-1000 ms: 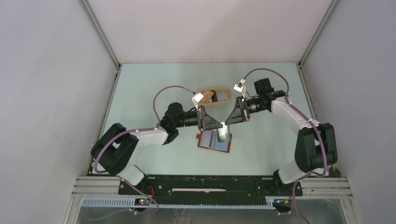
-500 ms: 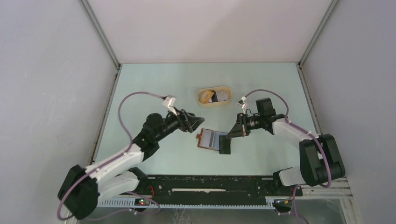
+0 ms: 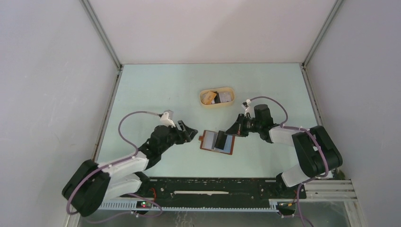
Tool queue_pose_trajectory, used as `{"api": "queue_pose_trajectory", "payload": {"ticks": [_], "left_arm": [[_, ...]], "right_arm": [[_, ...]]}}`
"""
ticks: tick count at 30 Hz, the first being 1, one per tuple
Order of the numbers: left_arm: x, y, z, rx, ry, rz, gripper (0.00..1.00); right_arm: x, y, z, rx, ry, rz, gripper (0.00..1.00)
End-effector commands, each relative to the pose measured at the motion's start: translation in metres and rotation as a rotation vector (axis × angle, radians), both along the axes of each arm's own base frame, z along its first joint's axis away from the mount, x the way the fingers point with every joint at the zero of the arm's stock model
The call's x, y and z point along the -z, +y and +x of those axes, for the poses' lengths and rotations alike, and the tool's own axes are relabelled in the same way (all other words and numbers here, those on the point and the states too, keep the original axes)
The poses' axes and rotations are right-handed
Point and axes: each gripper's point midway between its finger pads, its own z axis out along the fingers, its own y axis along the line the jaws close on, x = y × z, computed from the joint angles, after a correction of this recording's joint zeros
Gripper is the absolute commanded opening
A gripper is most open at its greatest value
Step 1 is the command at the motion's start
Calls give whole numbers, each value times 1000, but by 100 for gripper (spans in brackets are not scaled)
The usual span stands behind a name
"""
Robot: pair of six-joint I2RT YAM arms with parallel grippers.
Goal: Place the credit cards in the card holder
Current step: Insert the credit card into the card holder.
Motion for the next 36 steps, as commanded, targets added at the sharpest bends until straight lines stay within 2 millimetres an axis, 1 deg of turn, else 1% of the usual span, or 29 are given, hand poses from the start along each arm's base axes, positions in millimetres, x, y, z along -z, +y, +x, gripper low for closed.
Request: {"api": "queue_pose_trajectory", "payload": {"ticks": [1, 5, 8, 11, 14, 16, 22, 25, 28, 36], "left_arm": [[15, -21, -5, 69, 102, -70, 72], [34, -36, -10, 140, 195, -68, 68], [42, -38, -14, 150, 234, -70, 66], [47, -38, -16, 152, 261, -60, 61], [54, -41, -20, 170, 303, -62, 57], [59, -44, -23, 185, 329, -62, 52], [65, -49, -25, 211, 369, -61, 50], [68, -53, -26, 225, 386, -56, 47], [71, -53, -27, 228, 405, -49, 45], [78, -53, -30, 233, 438, -34, 40]], "right_arm": [[0, 0, 23, 109, -5, 10, 0], [13, -5, 25, 141, 20, -31, 0], [23, -8, 23, 145, 36, -66, 0], [21, -10, 20, 138, 31, -80, 0], [23, -10, 12, 129, 13, -113, 0], [24, -10, 10, 120, 7, -122, 0], [19, -11, 10, 117, -23, -123, 0], [18, -14, 15, 132, -50, -138, 0], [20, -17, 16, 138, -48, -144, 0], [21, 0, 9, 75, -34, -102, 0]]}}
